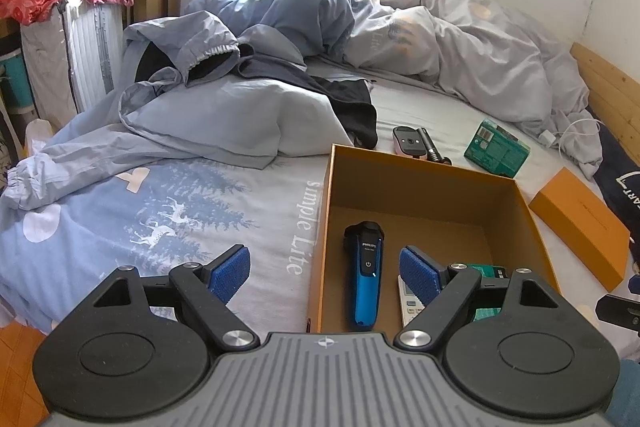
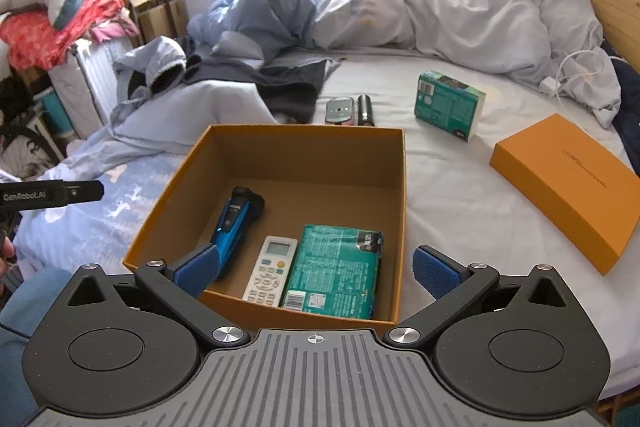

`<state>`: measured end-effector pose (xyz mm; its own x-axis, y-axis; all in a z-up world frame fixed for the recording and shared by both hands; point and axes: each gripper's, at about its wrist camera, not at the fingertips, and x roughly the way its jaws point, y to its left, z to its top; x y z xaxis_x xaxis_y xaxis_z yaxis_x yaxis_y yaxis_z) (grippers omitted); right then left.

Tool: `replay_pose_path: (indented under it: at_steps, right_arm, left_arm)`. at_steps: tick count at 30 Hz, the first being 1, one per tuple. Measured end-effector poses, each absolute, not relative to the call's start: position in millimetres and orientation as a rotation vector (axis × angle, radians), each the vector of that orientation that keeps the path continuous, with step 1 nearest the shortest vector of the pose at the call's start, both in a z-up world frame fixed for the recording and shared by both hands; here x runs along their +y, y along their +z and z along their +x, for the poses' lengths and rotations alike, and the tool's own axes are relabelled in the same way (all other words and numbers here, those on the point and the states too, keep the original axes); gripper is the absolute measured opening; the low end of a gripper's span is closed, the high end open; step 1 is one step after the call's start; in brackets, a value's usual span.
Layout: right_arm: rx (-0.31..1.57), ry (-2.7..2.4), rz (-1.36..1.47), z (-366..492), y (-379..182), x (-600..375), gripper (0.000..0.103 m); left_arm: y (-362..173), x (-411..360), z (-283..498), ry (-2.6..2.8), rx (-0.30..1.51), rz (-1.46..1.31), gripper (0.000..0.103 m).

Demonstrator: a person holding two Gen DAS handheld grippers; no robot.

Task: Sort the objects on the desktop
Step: 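Raise the right gripper away from the box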

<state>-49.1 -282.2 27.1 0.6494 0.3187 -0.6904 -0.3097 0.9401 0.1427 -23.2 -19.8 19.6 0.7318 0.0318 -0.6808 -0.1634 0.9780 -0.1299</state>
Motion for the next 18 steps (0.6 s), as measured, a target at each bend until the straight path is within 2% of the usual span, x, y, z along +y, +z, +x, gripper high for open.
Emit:
replay_pose_path:
  at_steps: [18]
  right_arm:
    - [0.776,0.339,0.023,-47,31,-291,0.103]
  left_arm:
    - [23,-30,-23,0.096,0.707,-0.142,0.087]
